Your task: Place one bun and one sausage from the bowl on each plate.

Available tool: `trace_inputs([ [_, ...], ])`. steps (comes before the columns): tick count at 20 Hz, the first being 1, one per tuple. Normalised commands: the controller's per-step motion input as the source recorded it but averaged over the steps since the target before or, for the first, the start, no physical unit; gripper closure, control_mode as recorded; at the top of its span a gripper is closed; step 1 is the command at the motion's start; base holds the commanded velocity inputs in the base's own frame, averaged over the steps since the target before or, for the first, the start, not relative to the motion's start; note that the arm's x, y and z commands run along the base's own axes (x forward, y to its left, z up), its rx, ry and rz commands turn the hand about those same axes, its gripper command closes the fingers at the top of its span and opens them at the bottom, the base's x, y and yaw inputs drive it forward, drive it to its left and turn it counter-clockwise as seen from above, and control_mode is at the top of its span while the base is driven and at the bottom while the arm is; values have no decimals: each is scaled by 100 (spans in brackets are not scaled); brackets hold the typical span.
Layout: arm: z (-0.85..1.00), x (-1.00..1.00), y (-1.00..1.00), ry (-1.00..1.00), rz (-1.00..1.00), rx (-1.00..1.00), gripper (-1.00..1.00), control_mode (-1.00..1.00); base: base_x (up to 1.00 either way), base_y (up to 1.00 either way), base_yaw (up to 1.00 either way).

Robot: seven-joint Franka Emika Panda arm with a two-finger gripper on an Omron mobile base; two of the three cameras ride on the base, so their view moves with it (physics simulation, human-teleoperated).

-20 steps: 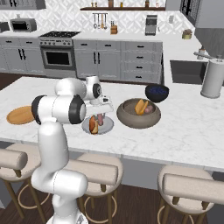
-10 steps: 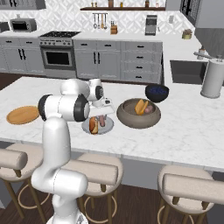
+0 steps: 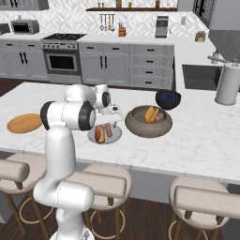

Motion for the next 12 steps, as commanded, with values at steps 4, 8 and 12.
trace_inputs([
  [4,12,0,0,-3,0,0,-100,-100,0,0,0],
  [8,79,-16,0,-4,0,0,-100,-100,0,0,0],
  [12,97,-43,-1,-12,-7,0,-100,-100,0,0,0],
])
